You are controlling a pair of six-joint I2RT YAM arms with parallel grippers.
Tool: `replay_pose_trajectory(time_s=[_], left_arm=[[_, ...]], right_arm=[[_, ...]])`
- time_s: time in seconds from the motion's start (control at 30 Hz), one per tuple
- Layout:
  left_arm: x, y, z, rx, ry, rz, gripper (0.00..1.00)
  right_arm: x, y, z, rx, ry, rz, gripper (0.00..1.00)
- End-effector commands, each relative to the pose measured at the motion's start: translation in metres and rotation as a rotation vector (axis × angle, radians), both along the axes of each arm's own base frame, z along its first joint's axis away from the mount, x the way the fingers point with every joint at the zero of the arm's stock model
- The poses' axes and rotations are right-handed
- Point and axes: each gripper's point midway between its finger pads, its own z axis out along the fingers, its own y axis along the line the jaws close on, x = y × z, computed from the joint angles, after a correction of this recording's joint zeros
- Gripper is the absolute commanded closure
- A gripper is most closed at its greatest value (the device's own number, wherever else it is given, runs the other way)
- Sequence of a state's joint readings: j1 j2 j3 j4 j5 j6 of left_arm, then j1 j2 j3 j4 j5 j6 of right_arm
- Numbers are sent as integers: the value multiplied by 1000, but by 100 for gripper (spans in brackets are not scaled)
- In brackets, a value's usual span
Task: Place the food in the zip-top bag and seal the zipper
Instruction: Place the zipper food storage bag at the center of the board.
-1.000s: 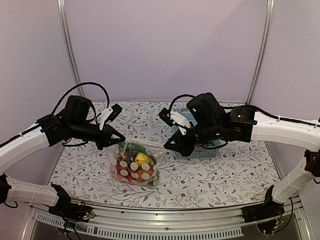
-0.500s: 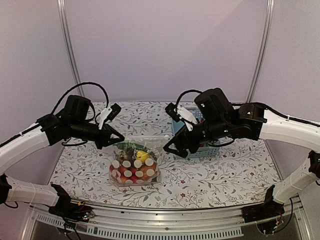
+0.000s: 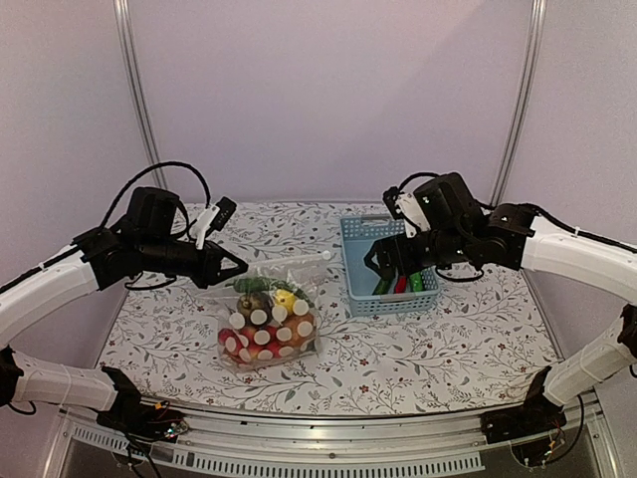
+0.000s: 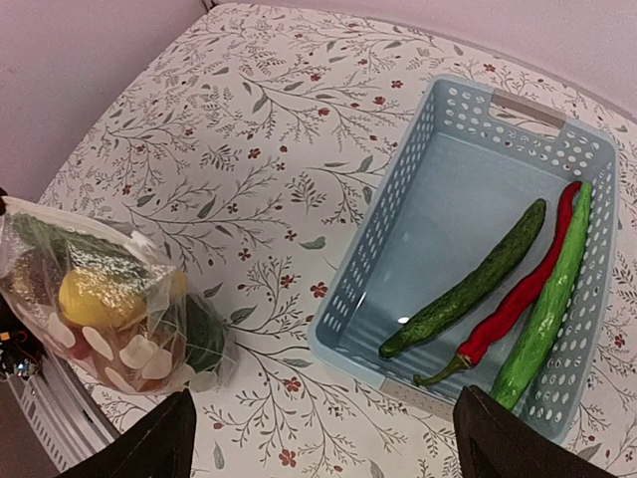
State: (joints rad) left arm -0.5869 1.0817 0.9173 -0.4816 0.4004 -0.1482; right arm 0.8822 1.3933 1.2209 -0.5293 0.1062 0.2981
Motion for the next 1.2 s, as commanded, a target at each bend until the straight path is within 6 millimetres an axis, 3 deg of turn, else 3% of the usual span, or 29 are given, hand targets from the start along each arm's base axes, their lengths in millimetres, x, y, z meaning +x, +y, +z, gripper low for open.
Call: replay_pose_trajectory(time_s=[0.0,0.2,0.4,0.57,0.63,0.77,0.93,1.03,1.17], left_arm=[[29,-3,43,-153,-94,128,100],[53,0,62,-159,-169,197,100],[74,11,33,-103,-139,267,100],[79,18,25,-114,-115,302,97],[79,21,25,-112,-103,318,91],[75,30,30,-105,-110,354,55],[72,48,42,-86,-147,421,25],[72,57,48,-80,-154,442,15],[83,80,47,-48,-156,518,12]], right_arm=[[18,-31,-2,39,4,-166,9],[29,-61,-8,53,1,-268,7],[27,-72,-12,67,-5,-298,6],[25,-74,-12,69,-5,-300,6],[26,-74,-12,68,-6,-300,6],[26,-74,-12,65,-9,-304,6],[27,-74,-10,68,-12,-307,6],[29,-75,-8,66,-19,-314,5],[37,-84,-5,63,-29,-341,1]])
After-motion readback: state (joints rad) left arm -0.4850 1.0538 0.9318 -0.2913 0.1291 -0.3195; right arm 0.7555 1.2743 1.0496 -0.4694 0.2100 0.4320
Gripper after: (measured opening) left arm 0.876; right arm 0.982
